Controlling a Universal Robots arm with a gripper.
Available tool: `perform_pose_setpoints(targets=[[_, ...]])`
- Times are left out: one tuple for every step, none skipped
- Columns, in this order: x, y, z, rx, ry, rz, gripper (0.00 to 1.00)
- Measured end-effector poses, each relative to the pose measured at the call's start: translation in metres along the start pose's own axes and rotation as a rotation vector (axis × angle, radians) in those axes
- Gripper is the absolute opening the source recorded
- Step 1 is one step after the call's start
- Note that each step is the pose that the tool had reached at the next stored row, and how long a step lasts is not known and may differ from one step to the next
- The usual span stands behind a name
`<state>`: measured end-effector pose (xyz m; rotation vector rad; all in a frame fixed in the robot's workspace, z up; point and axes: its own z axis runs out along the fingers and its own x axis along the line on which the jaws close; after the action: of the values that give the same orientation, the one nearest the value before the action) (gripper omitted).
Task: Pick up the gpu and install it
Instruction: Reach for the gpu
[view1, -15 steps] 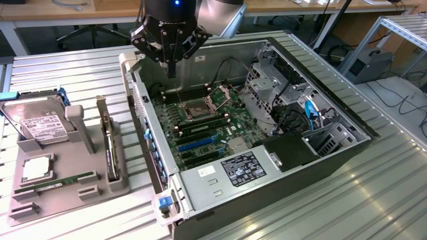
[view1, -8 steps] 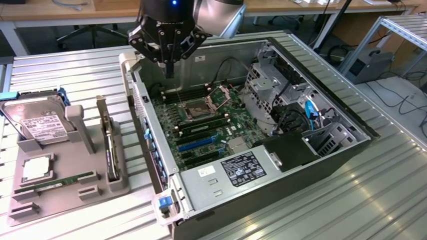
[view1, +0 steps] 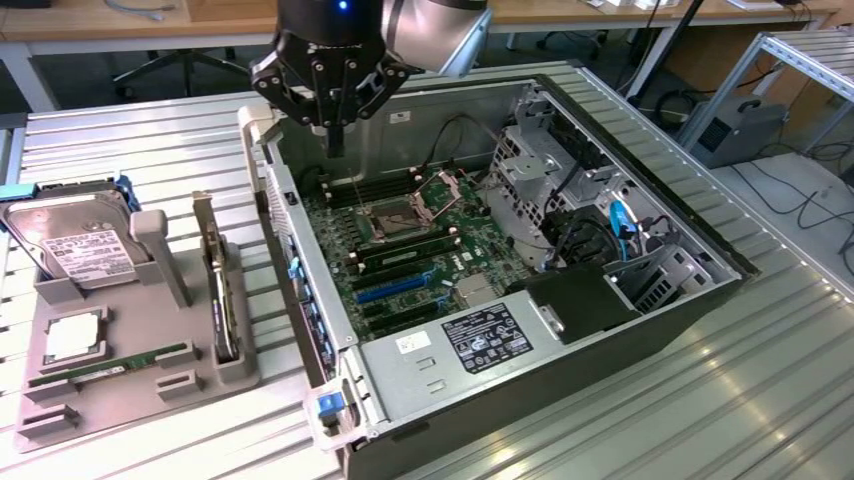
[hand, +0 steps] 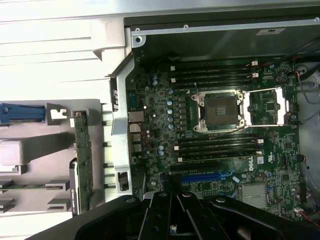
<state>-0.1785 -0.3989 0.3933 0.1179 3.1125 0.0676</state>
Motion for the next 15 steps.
perform_pose_setpoints(targets=[[0.0004, 0.0000, 0.0000, 0.0000, 0.0000, 0.000, 0.11], [0.0008, -0.0001, 0.0000, 0.0000, 0.0000, 0.000, 0.11], [0.0014, -0.0001, 0.0000, -0.0001, -0.0001, 0.000, 0.11], [0.0017, -0.0001, 0.0000, -0.0001, -0.0001, 0.000, 0.11], [0.0021, -0.0002, 0.0000, -0.0001, -0.0001, 0.000, 0.11], [0.0024, -0.0002, -0.0001, 0.0000, 0.0000, 0.000, 0.11], [0.0027, -0.0002, 0.0000, 0.0000, 0.0000, 0.000, 0.11], [0.0031, -0.0002, -0.0001, -0.0001, -0.0001, 0.000, 0.11], [0.0033, -0.0003, -0.0001, 0.0000, 0.0000, 0.000, 0.11], [0.0037, -0.0003, -0.0001, 0.0000, 0.0000, 0.000, 0.11], [0.0040, -0.0003, -0.0001, 0.0000, 0.0000, 0.000, 0.11], [0.0044, -0.0003, -0.0001, 0.0000, 0.0000, 0.000, 0.11], [0.0047, -0.0004, -0.0001, 0.0000, -0.0001, 0.000, 0.11], [0.0050, -0.0004, -0.0001, 0.0000, 0.0000, 0.000, 0.11], [0.0052, -0.0004, -0.0001, 0.0000, 0.0000, 0.000, 0.11]])
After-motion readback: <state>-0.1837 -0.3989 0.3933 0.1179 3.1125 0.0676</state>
